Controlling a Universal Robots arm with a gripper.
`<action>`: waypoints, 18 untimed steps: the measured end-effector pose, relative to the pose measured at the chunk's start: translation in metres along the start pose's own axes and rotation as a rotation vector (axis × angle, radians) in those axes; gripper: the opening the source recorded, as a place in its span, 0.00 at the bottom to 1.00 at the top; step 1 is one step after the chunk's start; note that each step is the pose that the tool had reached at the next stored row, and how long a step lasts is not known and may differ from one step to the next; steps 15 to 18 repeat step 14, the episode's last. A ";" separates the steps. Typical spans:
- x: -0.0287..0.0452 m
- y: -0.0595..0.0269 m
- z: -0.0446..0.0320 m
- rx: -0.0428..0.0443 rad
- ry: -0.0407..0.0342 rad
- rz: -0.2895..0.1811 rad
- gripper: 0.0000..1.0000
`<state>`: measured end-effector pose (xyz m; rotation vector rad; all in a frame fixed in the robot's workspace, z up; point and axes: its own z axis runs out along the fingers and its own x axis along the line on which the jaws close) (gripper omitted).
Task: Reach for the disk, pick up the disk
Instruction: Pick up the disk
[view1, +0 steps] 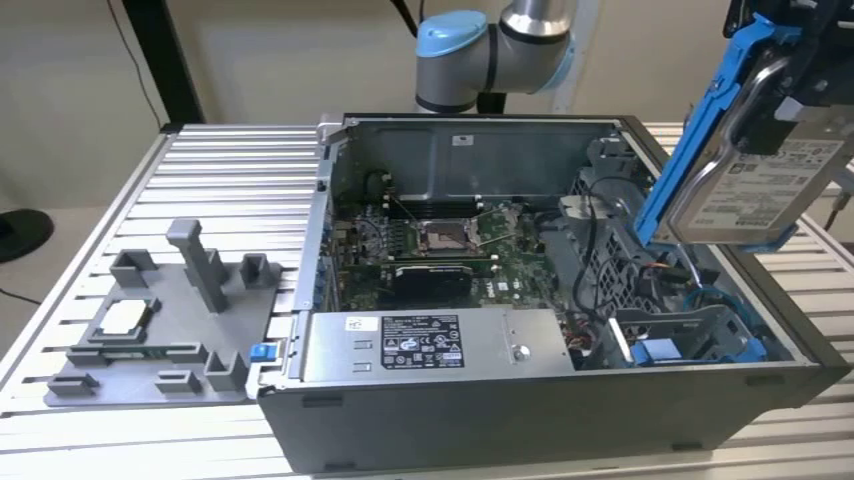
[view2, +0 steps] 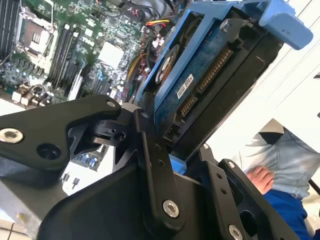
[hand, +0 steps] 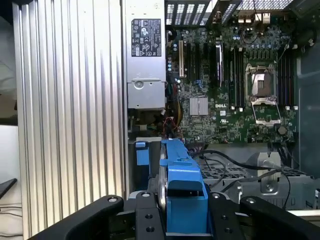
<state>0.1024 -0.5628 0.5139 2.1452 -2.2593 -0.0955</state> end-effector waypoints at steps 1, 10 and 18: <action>0.0021 -0.0004 -0.0001 -0.0002 0.0000 0.000 0.00; 0.0135 -0.0019 -0.0004 -0.0007 0.0000 0.000 0.00; 0.0135 -0.0021 -0.0004 -0.0007 0.0000 0.000 0.00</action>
